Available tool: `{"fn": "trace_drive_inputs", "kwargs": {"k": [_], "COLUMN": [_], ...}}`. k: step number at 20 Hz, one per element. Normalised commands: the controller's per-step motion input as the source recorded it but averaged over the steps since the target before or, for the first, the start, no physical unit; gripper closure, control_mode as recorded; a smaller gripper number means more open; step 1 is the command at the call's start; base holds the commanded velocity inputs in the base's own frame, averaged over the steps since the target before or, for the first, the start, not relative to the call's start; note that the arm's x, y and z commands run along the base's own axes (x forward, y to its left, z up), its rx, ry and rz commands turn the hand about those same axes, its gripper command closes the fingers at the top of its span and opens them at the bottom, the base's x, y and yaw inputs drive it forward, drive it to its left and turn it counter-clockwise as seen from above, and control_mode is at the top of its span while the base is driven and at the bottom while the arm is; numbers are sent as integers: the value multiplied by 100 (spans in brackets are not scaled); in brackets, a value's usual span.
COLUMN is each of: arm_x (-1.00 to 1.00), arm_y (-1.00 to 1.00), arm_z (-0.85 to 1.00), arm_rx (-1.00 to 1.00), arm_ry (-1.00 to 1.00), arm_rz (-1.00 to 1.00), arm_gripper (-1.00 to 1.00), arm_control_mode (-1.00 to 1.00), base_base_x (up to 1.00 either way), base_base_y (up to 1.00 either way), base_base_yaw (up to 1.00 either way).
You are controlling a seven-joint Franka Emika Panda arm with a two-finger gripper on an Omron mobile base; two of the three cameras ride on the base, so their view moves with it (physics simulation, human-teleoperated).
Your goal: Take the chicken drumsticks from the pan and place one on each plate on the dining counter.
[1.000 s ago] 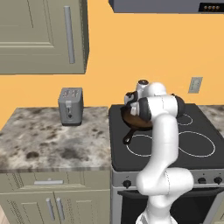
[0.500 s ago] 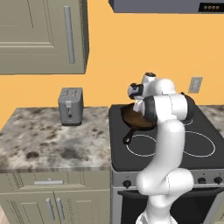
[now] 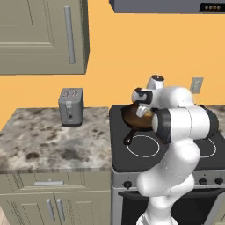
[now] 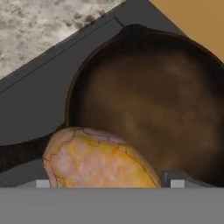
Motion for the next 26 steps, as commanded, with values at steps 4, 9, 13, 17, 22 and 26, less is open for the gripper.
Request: {"fn": "trace_drive_inputs", "kwargs": {"k": [4,9,13,17,22,26], "arm_x": [-100,-96,-92,-90,-93,-73], "arm_y": [18,13,14,16,17,9], "arm_z": [34,32,28,19,16,4], "arm_rx": [0,0,0,0,0,0], "arm_ry": [-11,-1,0,0,0,-1], "arm_rz": [0,-5,-5,-7,-6,-5], "arm_gripper": [100,100,100,100,100,100], "arm_control_mode": [-100,-100,-100,-100,-100,100], "base_base_x": [0,0,0,0,0,-15], "base_base_y": [0,0,0,0,0,1], "base_base_yaw": [0,0,0,0,0,-2]}}
